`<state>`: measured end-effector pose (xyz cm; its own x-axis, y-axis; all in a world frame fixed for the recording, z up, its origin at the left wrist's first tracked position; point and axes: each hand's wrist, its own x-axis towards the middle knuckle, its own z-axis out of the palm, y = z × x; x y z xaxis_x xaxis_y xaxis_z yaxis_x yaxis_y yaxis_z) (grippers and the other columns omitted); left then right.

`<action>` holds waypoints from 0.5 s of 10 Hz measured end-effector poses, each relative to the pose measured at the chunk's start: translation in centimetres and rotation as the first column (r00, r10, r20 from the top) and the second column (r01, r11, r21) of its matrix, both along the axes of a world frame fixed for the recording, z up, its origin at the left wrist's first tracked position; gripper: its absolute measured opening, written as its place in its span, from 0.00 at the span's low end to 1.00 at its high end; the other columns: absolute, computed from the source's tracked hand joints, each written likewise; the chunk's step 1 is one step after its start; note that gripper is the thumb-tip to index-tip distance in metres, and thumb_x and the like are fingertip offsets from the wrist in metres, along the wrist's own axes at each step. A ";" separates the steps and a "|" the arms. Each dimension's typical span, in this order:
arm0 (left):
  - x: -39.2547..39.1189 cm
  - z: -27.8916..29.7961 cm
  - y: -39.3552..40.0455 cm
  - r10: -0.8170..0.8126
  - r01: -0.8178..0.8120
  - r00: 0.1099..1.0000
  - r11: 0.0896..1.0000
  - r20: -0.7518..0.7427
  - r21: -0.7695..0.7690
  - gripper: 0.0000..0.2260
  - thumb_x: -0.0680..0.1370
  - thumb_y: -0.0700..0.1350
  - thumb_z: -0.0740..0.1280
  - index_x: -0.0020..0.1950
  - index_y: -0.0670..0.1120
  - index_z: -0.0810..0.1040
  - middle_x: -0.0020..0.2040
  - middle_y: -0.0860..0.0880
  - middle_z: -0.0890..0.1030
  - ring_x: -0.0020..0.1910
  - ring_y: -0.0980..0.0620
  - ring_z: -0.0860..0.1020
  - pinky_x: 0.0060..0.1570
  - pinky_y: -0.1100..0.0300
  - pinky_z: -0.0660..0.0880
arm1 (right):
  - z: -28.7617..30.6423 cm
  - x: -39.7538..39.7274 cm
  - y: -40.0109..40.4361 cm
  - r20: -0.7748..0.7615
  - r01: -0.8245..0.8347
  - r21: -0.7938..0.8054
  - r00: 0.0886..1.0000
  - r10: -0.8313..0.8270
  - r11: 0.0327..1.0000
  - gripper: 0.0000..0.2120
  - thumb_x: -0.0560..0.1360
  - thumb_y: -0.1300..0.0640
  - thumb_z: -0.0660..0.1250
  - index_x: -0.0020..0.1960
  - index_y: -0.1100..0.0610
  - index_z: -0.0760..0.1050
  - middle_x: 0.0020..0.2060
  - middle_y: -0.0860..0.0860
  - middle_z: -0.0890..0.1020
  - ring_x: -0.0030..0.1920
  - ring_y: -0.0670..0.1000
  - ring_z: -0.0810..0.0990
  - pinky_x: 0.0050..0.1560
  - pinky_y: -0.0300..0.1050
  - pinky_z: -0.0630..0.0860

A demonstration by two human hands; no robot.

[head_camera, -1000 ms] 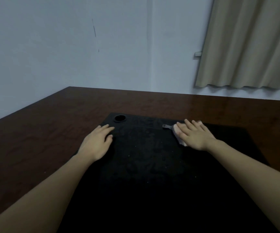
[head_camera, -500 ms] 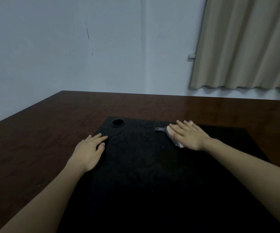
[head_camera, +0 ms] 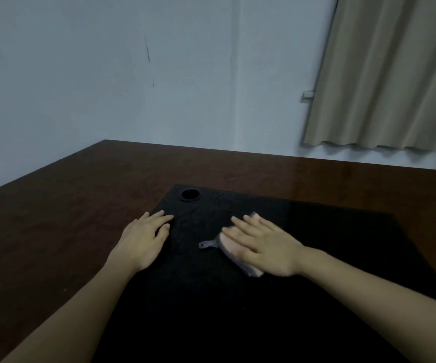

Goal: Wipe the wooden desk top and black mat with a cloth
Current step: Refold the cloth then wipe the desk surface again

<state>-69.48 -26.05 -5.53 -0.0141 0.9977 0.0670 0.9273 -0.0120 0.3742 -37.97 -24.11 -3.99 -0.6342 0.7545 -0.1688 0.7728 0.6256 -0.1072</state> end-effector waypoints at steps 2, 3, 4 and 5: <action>0.4 0.2 0.1 0.014 -0.014 1.000 1.000 -0.002 0.002 0.20 0.86 0.55 0.51 0.78 0.59 0.65 0.81 0.55 0.60 0.81 0.48 0.53 0.79 0.49 0.51 | 0.1 3.3 7.5 0.058 0.332 0.040 0.941 -0.334 0.942 0.37 0.75 0.27 0.31 0.81 0.38 0.39 0.82 0.47 0.40 0.81 0.52 0.39 0.80 0.54 0.38; 0.5 0.1 0.2 0.021 -0.021 1.000 1.000 0.005 0.006 0.19 0.86 0.54 0.51 0.77 0.59 0.66 0.80 0.56 0.60 0.81 0.48 0.53 0.79 0.48 0.52 | -0.3 0.9 10.3 0.051 0.409 0.060 0.910 -0.412 0.910 0.31 0.82 0.33 0.36 0.82 0.41 0.40 0.82 0.49 0.41 0.82 0.55 0.41 0.79 0.57 0.39; 0.5 0.3 0.2 0.022 -0.022 1.000 1.000 0.008 0.000 0.19 0.86 0.54 0.52 0.77 0.59 0.66 0.80 0.56 0.61 0.81 0.48 0.54 0.79 0.47 0.51 | -0.3 -3.0 9.4 0.043 0.337 0.052 0.940 -0.340 0.940 0.30 0.82 0.34 0.36 0.82 0.41 0.40 0.82 0.50 0.42 0.82 0.56 0.41 0.78 0.57 0.38; 0.6 0.3 0.1 0.024 -0.024 1.000 1.000 0.011 -0.004 0.19 0.86 0.54 0.52 0.77 0.59 0.66 0.80 0.56 0.60 0.81 0.48 0.53 0.79 0.48 0.51 | -0.4 -5.1 5.2 0.023 0.154 0.044 0.988 -0.155 0.987 0.29 0.83 0.35 0.38 0.82 0.40 0.40 0.82 0.48 0.41 0.82 0.54 0.40 0.79 0.55 0.37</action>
